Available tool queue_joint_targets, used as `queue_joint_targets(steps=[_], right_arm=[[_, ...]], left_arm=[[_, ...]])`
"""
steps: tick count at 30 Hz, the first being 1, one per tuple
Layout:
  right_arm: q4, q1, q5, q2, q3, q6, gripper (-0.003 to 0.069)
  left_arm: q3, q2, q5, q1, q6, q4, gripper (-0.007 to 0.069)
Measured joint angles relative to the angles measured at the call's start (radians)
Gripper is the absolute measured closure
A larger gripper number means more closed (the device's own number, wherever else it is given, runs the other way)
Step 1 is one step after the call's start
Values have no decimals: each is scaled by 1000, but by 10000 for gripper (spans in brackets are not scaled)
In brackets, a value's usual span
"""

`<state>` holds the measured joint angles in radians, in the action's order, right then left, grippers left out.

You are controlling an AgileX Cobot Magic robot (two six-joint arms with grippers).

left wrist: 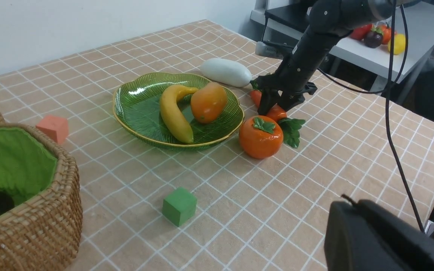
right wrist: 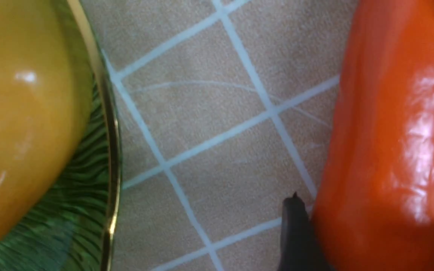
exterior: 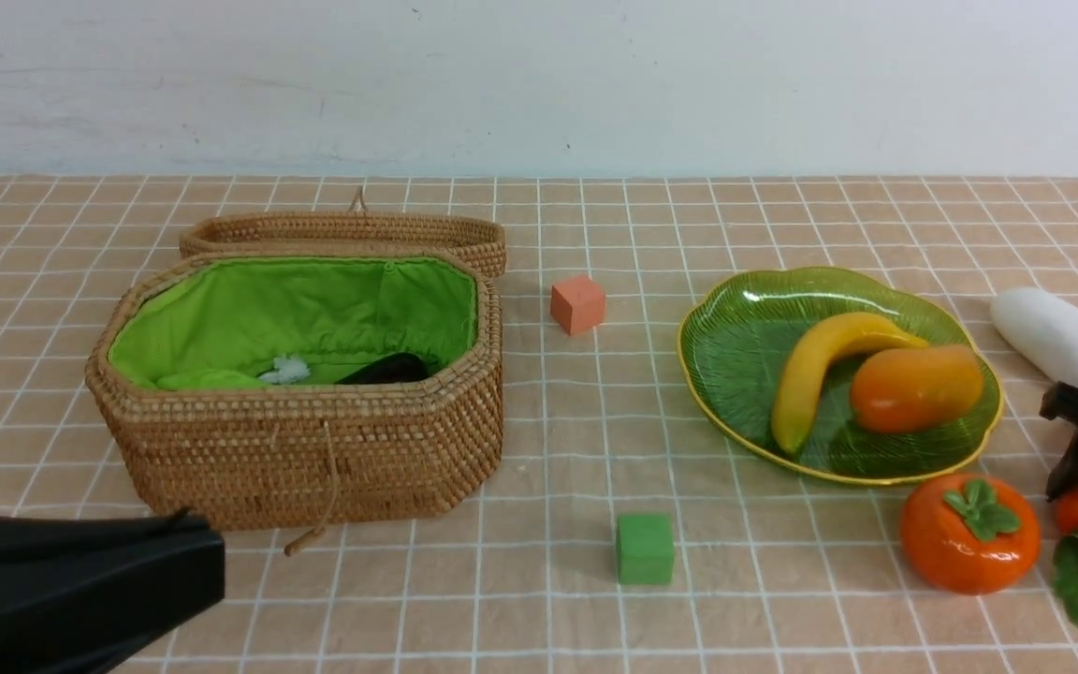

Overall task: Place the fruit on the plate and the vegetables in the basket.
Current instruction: Use the right arm to grab a carrot and put it into the left basket

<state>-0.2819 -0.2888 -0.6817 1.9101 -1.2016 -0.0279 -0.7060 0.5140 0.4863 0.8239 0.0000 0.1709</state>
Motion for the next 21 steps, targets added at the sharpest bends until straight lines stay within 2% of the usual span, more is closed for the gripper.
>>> queue_joint_targets(steps=[5,8,10,11,12,14,15,16,17,18,21], right_arm=[[35,21,-182,-99,5,0,295],[33,140,-322,-258,-25,0,295],[17,249,-340,-325,-80,17,295],[13,262,-340,-330,-96,21,295],[-22,397,-322,-358,-176,81,295],[-45,492,-290,-356,-243,151,295],[-73,633,-234,-325,-356,285,295],[-76,648,-228,-320,-369,300,295],[-89,745,-184,-273,-460,401,295],[-98,815,-155,-220,-536,458,295],[-103,927,-59,-70,-699,582,295]], left_arm=[[0,0,25,0,0,-15,638],[0,7,39,0,-9,-68,638],[0,17,47,0,-47,-112,638],[0,18,47,0,-53,-123,638],[0,26,60,0,-123,-182,638],[0,28,72,0,-191,-250,638],[0,28,94,0,-315,-341,638],[0,28,94,0,-315,-353,638],[0,28,115,0,-431,-437,638],[0,28,136,0,-500,-504,638],[0,28,179,0,-645,-624,638]])
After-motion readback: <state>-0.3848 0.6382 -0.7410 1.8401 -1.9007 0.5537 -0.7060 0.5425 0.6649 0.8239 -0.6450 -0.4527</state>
